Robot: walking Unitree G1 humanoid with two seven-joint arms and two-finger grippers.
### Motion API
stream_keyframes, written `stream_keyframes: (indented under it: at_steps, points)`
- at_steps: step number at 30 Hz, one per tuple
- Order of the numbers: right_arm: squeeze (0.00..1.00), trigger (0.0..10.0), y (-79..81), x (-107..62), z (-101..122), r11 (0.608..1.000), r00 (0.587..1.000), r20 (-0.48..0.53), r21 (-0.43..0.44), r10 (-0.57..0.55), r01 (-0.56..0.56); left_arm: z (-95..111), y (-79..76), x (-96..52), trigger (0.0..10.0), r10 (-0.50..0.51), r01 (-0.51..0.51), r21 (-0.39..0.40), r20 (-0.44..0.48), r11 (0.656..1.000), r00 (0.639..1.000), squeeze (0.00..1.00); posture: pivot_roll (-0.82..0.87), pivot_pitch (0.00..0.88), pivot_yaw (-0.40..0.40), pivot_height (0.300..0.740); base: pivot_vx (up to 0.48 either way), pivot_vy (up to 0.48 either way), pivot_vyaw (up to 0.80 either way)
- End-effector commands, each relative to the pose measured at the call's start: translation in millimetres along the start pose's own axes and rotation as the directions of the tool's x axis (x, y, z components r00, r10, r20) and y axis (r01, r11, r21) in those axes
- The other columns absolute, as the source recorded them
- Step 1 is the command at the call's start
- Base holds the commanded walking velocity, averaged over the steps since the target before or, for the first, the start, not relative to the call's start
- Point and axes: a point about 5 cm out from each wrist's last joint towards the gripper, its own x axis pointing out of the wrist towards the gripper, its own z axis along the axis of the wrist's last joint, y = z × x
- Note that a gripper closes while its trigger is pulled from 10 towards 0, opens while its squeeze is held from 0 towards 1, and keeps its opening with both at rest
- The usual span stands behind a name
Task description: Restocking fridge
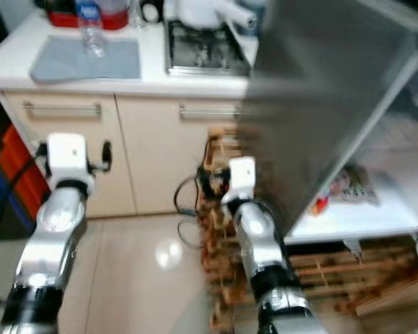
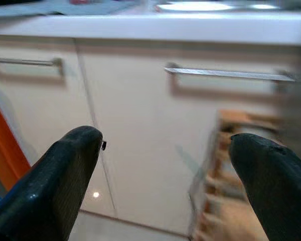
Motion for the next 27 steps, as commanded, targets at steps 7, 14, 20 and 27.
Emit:
stream_keyframes:
  at_steps: [7, 14, 20, 27]
  points:
    - [0.26, 10.0, 8.7, 5.3, 4, 0.999, 0.999, 0.018, 0.020, 0.027, -0.027, 4, 4.3, 0.2, 10.0, 0.008, -0.008, 0.010, 0.025, 1.000, 1.000, 0.00, 0.01, 0.000, -0.059, 0.740, 0.480, 0.000, 0.20]
    - [0.25, 10.0, 4.3, 7.0, 8, 1.000, 0.999, 0.035, 0.010, -0.014, 0.013, 12, 3.8, 7.0, 10.0, -0.009, 0.008, 0.028, 0.054, 1.000, 0.998, 0.00, 0.01, 0.000, -0.058, 0.740, 0.480, 0.000, 0.00]
    - [0.25, 10.0, 7.6, 9.3, 13, 1.000, 0.998, 0.061, -0.009, 0.002, -0.001, 26, 5.1, 10.0, 10.0, -0.009, 0.005, 0.033, 0.111, 0.999, 0.994, 0.00, 0.01, 0.000, -0.054, 0.740, 0.480, 0.000, 0.00]
    - [0.25, 10.0, 21.2, 10.6, 77, 0.996, 0.929, 0.369, -0.089, 0.023, 0.010, 121, 11.3, -1.4, 10.0, 0.028, -0.058, 0.038, 0.540, 0.998, 0.841, 0.00, 0.01, 0.000, -0.058, 0.740, 0.480, 0.000, 0.00]
